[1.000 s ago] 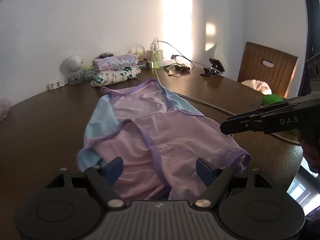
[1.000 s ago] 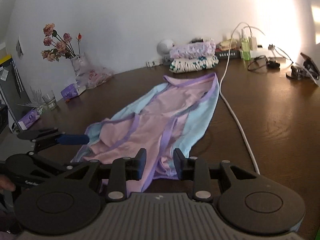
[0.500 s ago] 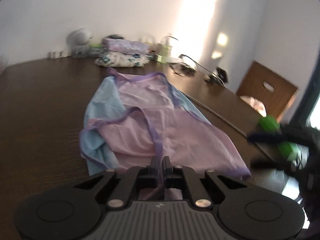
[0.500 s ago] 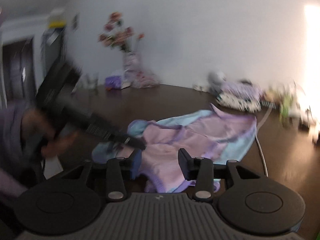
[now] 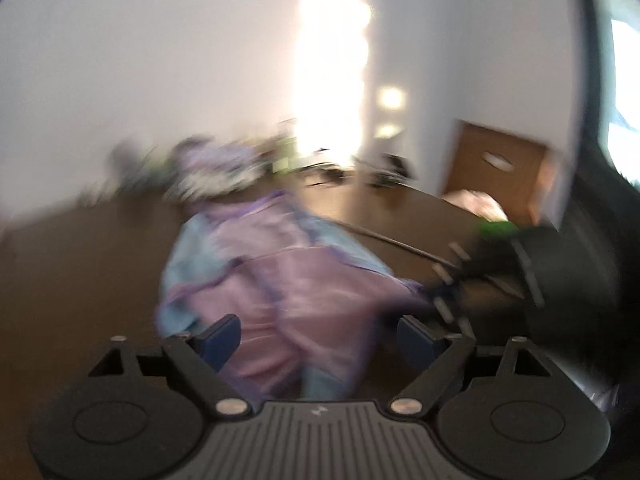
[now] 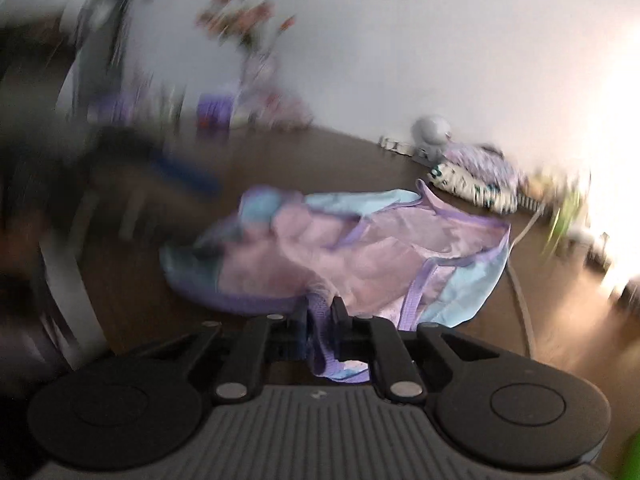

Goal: Fold clothes

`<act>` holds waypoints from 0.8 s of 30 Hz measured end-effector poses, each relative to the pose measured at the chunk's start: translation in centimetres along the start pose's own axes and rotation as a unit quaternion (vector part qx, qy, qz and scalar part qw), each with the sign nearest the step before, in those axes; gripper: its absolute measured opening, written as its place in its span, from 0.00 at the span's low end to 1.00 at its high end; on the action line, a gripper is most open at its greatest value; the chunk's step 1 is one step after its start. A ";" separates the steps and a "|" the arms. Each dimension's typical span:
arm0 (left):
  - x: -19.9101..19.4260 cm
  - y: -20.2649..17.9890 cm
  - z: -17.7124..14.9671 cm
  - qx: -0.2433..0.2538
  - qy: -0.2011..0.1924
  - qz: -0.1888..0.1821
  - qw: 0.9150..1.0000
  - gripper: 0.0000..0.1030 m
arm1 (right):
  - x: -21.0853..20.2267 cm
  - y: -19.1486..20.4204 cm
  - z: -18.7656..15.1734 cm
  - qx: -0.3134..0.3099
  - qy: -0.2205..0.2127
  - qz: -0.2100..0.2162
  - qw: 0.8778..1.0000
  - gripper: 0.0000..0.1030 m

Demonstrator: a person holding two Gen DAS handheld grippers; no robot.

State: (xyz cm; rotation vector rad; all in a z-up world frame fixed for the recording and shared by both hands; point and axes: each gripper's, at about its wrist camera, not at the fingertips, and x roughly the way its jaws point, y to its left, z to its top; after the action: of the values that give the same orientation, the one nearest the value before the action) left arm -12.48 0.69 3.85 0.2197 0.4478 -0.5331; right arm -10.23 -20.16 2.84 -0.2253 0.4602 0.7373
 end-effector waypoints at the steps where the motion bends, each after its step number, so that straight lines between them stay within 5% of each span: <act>1: 0.3 -1.3 -0.3 0.040 -0.007 0.011 0.999 0.83 | -0.4 -0.7 0.4 0.032 -0.008 0.014 0.999 0.10; 7: 3.6 -5.4 -1.1 0.184 0.006 0.107 0.977 0.78 | -1.3 -1.4 1.4 0.070 -0.020 0.022 0.997 0.10; 16: 2.1 -3.3 -0.5 0.180 0.038 0.199 0.963 0.70 | -1.2 -1.1 0.9 0.053 -0.011 -0.007 0.999 0.10; 19: 2.7 -3.3 -0.8 0.186 0.078 0.206 0.957 0.33 | -1.0 -0.9 1.0 0.048 -0.012 -0.003 0.999 0.10; 20: 2.9 -3.2 -0.8 0.180 0.087 0.199 0.959 0.09 | -1.0 -0.8 1.0 0.046 -0.012 -0.003 0.999 0.10; 24: 2.6 -2.2 0.4 0.120 0.068 0.196 0.971 0.02 | -0.3 -0.2 0.8 0.028 0.006 -0.024 0.999 0.14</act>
State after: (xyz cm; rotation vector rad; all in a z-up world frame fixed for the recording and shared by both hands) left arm -11.51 -2.45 2.84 0.5674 0.4589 -0.1816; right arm -10.07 -20.20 3.69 -0.1887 0.4852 0.6760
